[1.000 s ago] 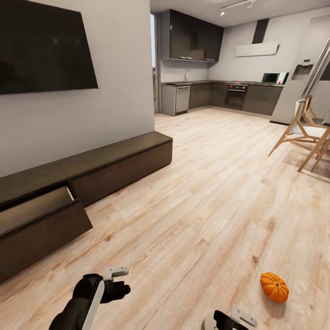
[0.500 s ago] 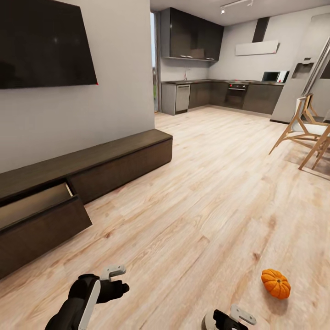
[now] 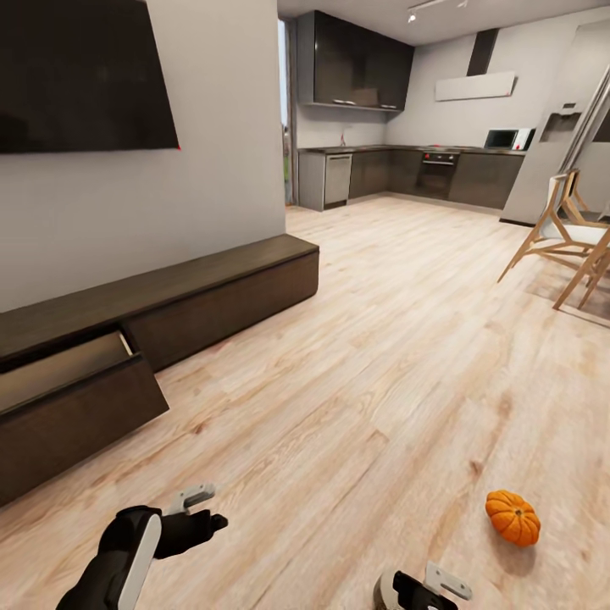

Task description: Place each of the two pumpkins and all three candles from the living room inside a cabinet in the living room (use any cabinet), then make sure every cabinet is closed, and position the cauldron so it is next to a table in the living room.

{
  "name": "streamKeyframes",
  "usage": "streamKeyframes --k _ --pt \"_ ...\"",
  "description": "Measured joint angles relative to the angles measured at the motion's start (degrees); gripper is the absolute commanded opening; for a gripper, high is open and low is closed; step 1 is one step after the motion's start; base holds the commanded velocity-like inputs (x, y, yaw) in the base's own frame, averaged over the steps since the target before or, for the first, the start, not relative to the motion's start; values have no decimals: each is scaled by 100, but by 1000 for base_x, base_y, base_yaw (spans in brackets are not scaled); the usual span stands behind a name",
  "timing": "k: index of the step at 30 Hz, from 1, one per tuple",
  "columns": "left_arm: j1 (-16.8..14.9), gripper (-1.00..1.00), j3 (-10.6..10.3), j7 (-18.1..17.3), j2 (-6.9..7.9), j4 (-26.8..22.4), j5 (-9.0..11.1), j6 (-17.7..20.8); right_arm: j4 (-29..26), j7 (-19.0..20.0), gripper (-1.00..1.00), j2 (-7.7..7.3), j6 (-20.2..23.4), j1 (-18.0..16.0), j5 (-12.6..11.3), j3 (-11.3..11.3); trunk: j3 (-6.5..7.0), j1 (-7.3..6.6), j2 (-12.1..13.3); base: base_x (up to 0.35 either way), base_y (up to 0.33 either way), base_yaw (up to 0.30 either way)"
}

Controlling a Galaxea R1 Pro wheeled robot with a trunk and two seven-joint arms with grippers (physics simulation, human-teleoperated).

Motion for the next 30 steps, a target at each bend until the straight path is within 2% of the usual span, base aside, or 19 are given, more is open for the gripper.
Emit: streamKeyframes --k 6,8,10,15,24,30 --pt "0 100 5 -55 3 -1 13 0 0 7 100 3 0 0 0 15 -108 132 -241 0 0 0" --pt "0 100 3 -59 2 -1 14 0 0 4 100 4 0 0 0 124 -144 176 -321 0 0 0" --pt "0 100 -1 -60 -2 -1 14 -1 0 1 100 4 -6 0 0 327 -180 220 -401 0 0 0" --pt "0 100 -10 -61 -10 -1 14 -7 2 0 100 4 -8 0 -1 476 -269 329 -602 0 0 0" --pt "0 100 -4 -61 -4 -1 16 -9 3 27 100 4 -9 0 1 551 -292 333 -604 0 0 0" --pt "0 100 -11 -61 -10 -1 16 -10 8 197 100 4 -8 0 -6 907 -292 333 -604 0 0 0"
